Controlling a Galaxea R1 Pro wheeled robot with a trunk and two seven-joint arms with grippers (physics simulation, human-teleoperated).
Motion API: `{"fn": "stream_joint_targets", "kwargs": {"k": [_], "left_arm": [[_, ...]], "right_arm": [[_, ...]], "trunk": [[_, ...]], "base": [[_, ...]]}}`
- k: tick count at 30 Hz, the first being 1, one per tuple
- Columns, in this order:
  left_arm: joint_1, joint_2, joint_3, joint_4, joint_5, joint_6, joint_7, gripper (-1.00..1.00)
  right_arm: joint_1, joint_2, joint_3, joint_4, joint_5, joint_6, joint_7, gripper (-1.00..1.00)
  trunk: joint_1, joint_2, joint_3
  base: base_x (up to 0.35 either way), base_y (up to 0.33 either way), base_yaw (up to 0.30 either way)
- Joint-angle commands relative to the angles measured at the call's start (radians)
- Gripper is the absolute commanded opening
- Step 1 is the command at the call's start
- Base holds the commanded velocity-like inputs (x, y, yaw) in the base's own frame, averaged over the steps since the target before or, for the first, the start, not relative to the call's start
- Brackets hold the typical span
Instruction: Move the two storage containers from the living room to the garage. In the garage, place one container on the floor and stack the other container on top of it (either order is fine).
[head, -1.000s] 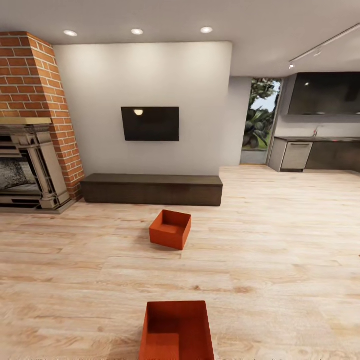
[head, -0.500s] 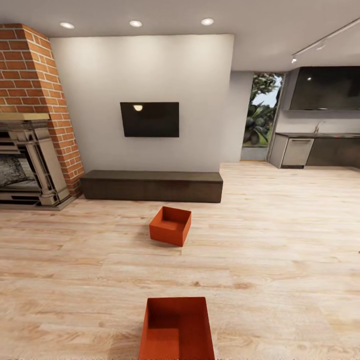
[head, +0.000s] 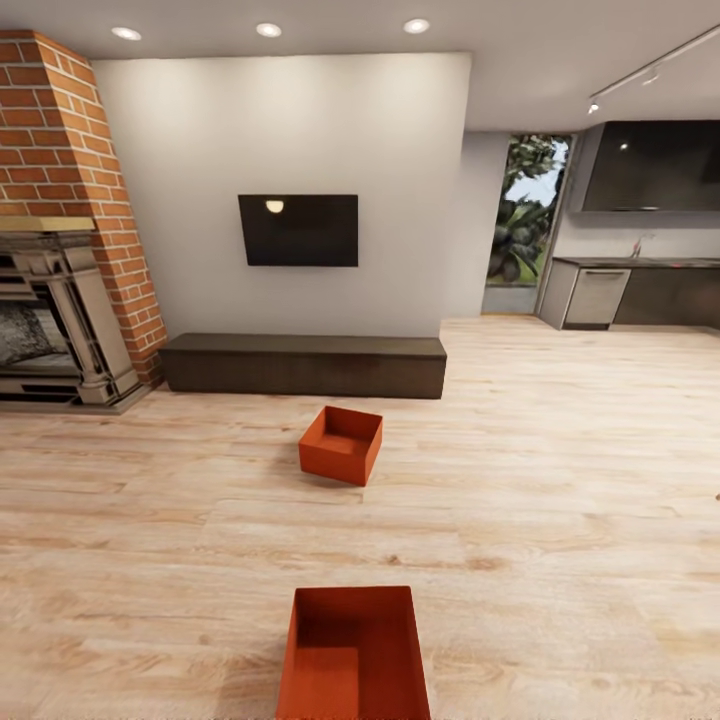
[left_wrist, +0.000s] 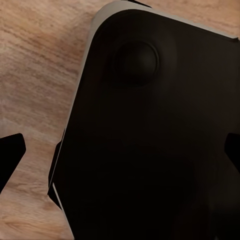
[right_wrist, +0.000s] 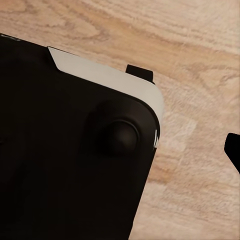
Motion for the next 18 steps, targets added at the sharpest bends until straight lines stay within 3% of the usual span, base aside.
{"fn": "stream_joint_targets", "kwargs": {"k": [1,18], "left_arm": [[0.000,0.000,-0.001,-0.001,0.004,-0.002,0.001,1.00],[0.000,0.000,-0.001,-0.001,0.004,-0.002,0.001,1.00]], "right_arm": [[-0.001,0.000,0.007,0.003,-0.011,-0.006,0.006,1.00],[-0.001,-0.002,0.007,0.003,-0.011,-0.004,0.006,1.00]], "trunk": [[0.000,0.000,-0.002],[0.000,0.000,-0.030]], "base": [[0.000,0.000,0.000],[0.000,0.000,0.000]]}}
